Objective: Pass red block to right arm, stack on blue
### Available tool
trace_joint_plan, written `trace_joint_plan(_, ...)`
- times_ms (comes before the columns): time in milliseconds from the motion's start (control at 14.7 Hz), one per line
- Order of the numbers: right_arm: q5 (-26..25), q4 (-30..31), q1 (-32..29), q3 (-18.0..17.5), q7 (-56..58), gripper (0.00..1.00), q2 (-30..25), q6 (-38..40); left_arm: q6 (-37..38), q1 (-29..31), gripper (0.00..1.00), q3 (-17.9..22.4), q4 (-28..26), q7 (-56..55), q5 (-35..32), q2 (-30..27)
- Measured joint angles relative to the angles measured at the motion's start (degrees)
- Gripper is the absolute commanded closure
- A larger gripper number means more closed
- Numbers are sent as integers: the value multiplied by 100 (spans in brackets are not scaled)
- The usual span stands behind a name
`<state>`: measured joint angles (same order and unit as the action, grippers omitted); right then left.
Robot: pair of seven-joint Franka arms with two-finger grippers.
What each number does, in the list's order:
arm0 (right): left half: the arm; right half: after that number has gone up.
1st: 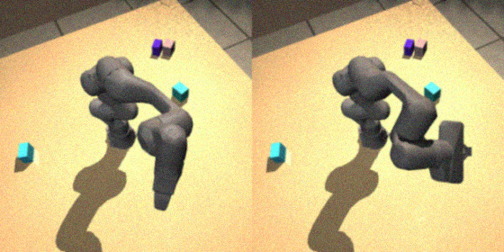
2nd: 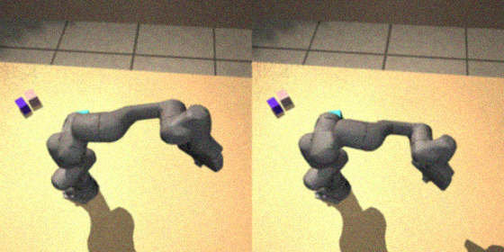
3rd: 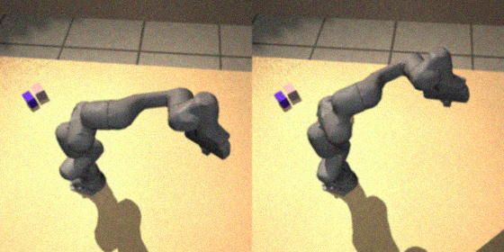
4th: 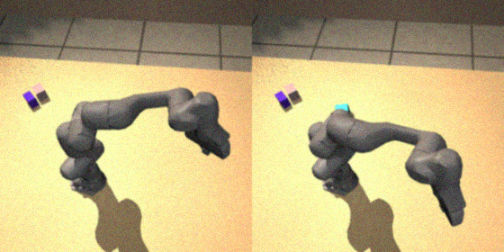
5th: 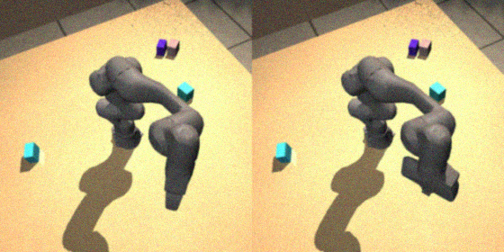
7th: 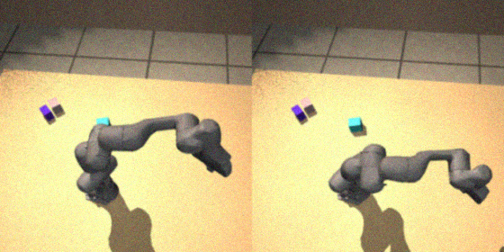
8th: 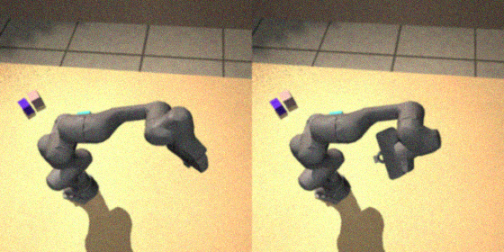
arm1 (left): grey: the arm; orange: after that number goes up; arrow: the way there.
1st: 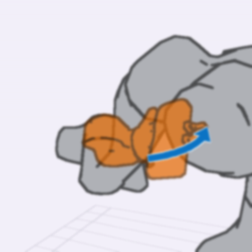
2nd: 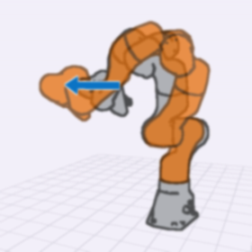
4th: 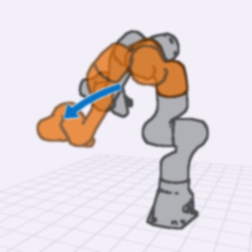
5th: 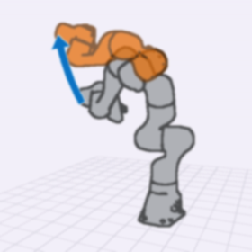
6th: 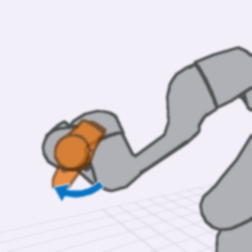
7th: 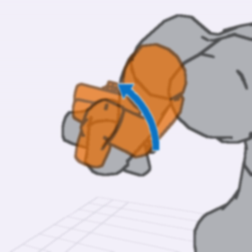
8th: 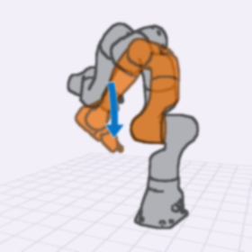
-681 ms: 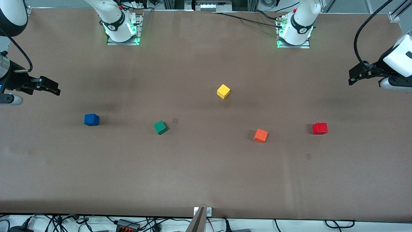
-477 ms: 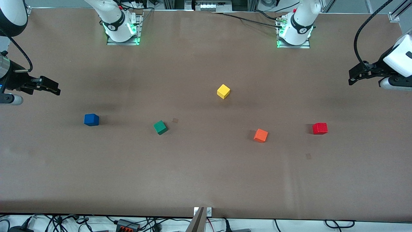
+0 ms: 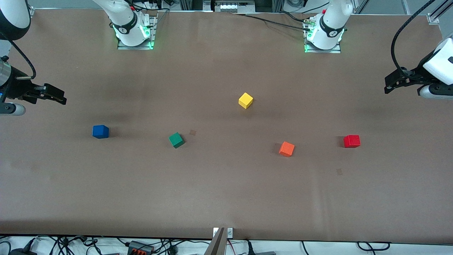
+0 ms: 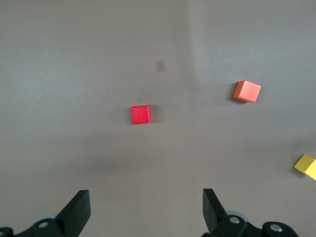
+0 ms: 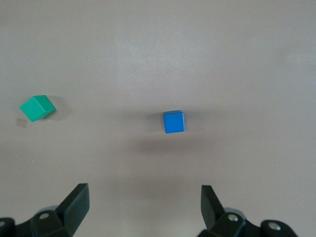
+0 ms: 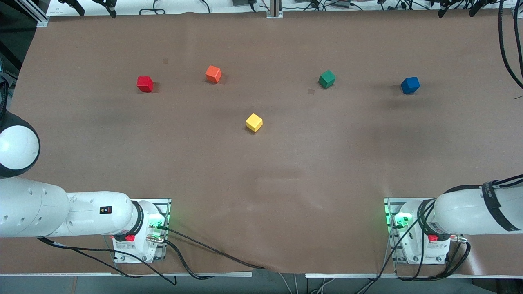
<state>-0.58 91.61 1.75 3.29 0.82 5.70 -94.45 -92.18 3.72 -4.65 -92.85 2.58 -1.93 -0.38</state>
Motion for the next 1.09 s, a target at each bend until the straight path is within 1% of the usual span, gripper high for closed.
trace_joint_plan(272, 0, 6, 0, 0, 0, 0, 0, -25, 2, 2, 0, 3, 1, 0, 0, 36)
trace_joint_plan(477, 0, 26, -1, 0, 0, 0, 2, -196, 2, 17, 0, 18, 13, 0, 0, 114)
trace_joint_plan(1090, 0, 65, -7, 1, 0, 0, 2, -196, 2, 56, 0, 21, 136, 0, 0, 295)
